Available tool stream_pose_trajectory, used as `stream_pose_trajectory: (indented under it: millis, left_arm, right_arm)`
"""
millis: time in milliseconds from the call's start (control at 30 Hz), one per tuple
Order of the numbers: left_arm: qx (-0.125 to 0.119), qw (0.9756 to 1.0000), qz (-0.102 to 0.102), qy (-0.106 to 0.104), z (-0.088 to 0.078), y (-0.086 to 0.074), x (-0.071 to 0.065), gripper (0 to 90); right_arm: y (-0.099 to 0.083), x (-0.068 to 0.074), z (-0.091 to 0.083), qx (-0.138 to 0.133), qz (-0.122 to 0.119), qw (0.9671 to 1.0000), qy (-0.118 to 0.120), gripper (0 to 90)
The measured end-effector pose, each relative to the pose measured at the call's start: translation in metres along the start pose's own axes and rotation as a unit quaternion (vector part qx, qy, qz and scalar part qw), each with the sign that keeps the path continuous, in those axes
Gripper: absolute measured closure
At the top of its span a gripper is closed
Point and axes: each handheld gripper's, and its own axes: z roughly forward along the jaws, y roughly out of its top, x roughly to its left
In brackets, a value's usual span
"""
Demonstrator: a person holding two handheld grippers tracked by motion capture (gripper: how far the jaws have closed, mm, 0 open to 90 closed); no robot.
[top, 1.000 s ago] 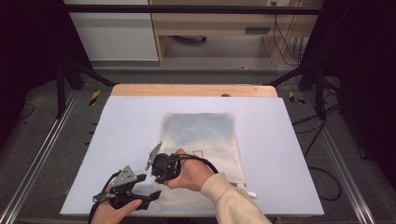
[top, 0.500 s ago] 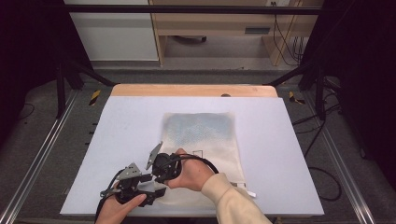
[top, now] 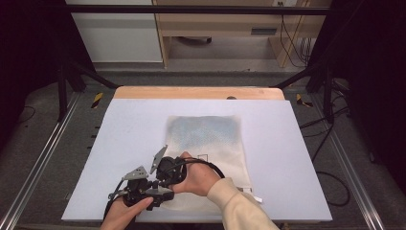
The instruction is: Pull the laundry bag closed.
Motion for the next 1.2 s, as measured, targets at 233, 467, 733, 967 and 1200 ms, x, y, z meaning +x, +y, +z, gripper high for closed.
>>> stream_pose_trajectory:
  millis: [233, 467, 733, 967, 1200]
  left_arm:
    - [-0.001, 0.9999, -0.005, -0.012, 0.0051, 0.0006, 0.0021, 43.3]
    - [0.006, 0.9998, -0.007, -0.018, 0.0089, -0.0002, 0.0059, 55.9]
    - [0.010, 0.9997, 0.000, -0.022, 0.0101, -0.0002, 0.0051, 68.1]
    - [0.010, 0.9997, -0.003, -0.023, 0.0096, 0.0001, 0.0070, 77.0]
    - [0.011, 0.9997, -0.007, -0.020, 0.0079, 0.0014, 0.0087, 82.8]
  right_arm:
    - [0.0005, 0.0008, -0.0008, -0.003, 0.003, 1.0000, 0.000, 81.9]
    - [0.0007, 0.0011, -0.0007, -0.003, 0.000, 1.0000, -0.001, 81.9]
    - [0.0004, 0.0016, -0.0013, -0.004, -0.001, 1.0000, -0.002, 81.9]
    - [-0.0008, 0.0014, -0.0025, -0.007, -0.002, 1.0000, -0.004, 81.8]
    - [-0.0034, 0.0029, -0.0018, -0.008, -0.004, 0.9999, -0.014, 81.9]
